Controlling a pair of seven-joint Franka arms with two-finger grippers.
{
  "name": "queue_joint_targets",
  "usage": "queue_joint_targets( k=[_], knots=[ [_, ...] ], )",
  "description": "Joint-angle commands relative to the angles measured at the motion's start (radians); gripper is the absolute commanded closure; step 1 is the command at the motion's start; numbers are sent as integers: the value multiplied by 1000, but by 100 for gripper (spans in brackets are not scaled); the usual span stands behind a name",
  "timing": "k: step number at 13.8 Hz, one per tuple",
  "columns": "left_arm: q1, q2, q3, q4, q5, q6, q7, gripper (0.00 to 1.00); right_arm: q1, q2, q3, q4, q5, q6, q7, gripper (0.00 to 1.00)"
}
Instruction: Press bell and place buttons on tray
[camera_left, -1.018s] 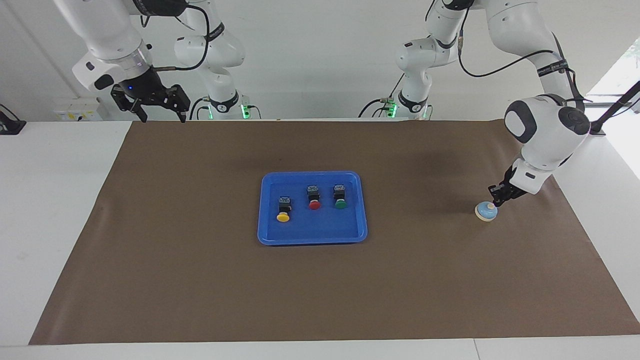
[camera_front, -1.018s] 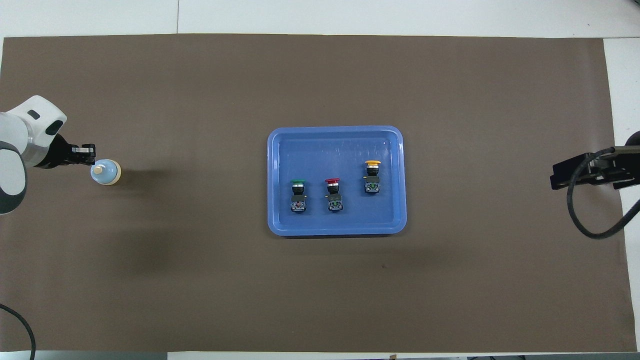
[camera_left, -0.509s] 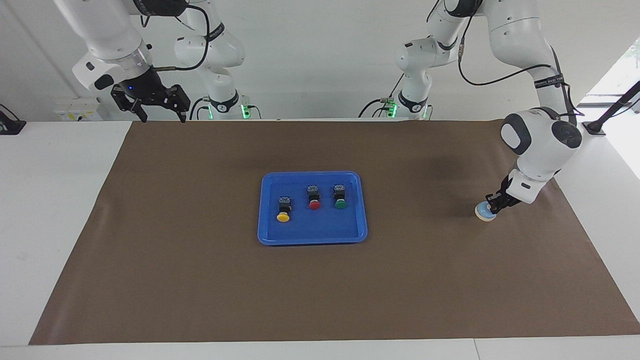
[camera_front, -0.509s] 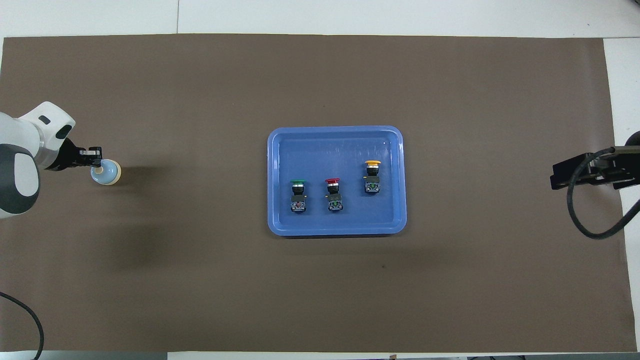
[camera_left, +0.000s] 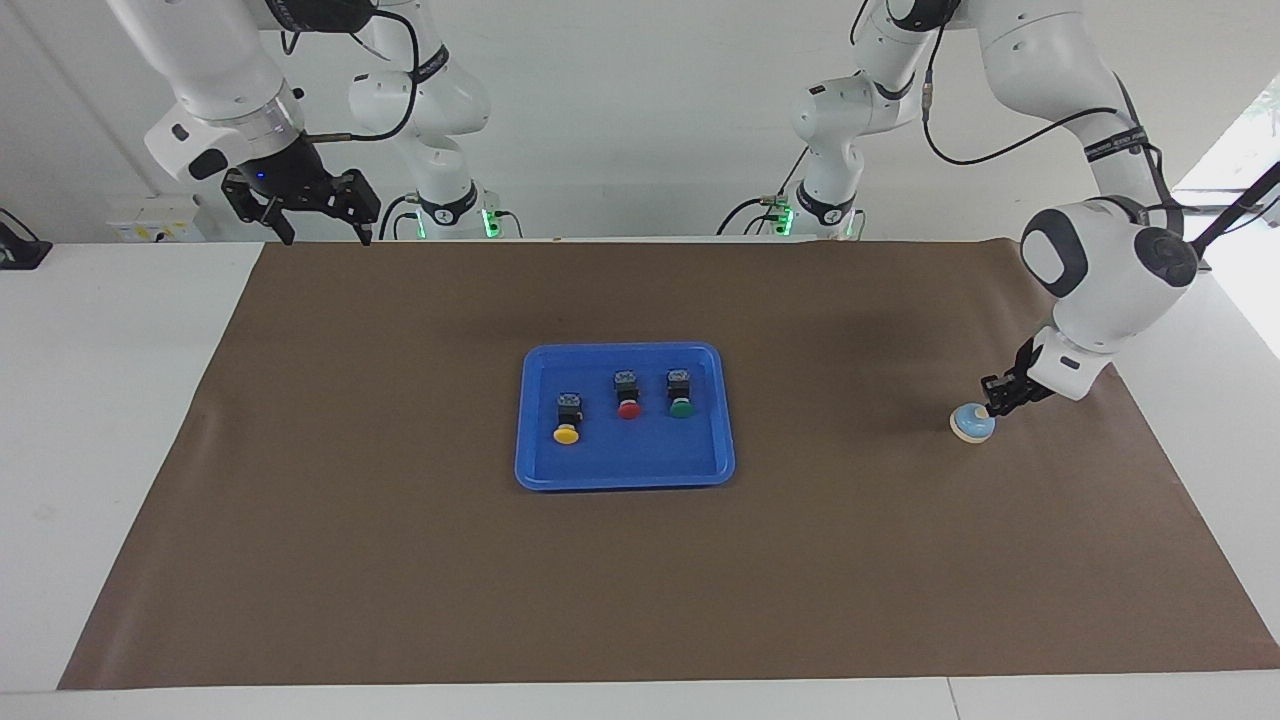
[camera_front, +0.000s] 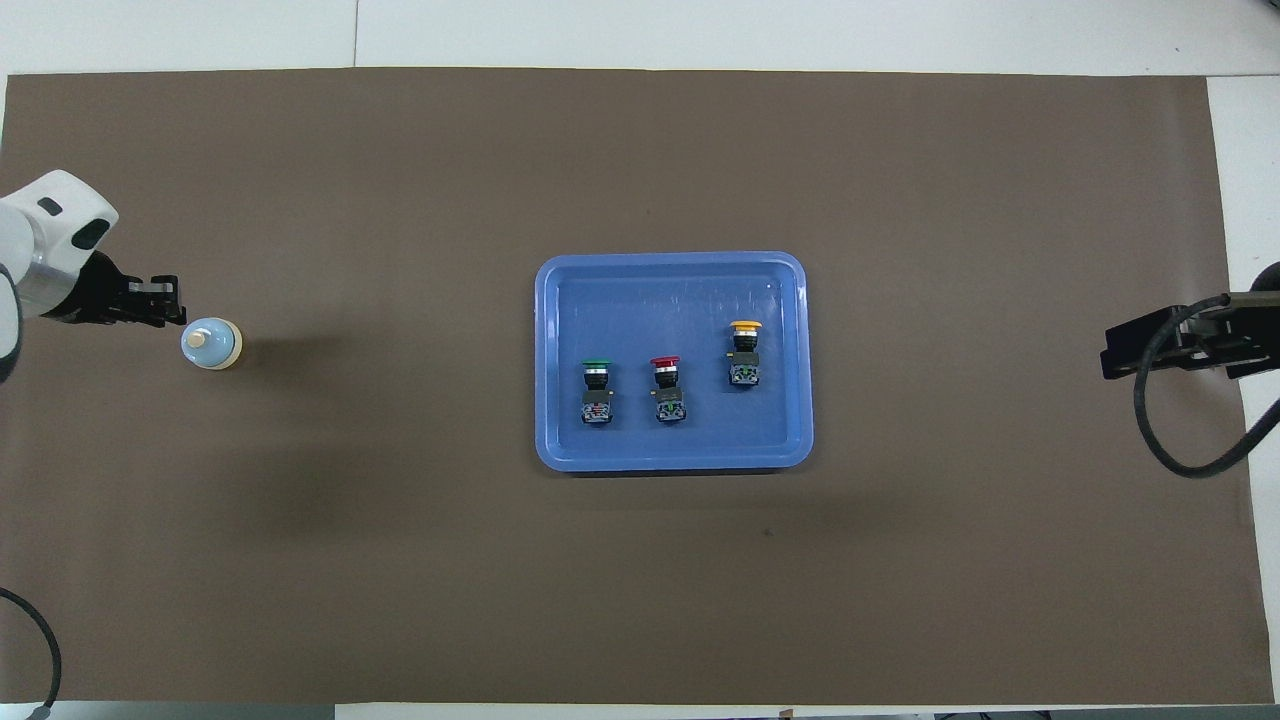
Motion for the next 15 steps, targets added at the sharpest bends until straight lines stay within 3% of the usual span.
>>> queue_joint_targets(
  k=[1, 4, 8, 15],
  knots=[
    [-44, -116, 5, 41, -7, -171, -8, 0, -23, -21, 8, -22, 22, 1, -33, 0],
    [-44, -220, 3, 44, -8, -272, -14, 0, -23, -21, 8, -22, 22, 3, -33, 0],
    [-60, -270, 3, 43, -8, -352, -21, 0, -23, -21, 8, -22, 22, 3, -33, 0],
    [-84, -340, 5, 0, -8, -370, -34, 0, -23, -21, 8, -22, 22, 1, -33, 0]
  ],
)
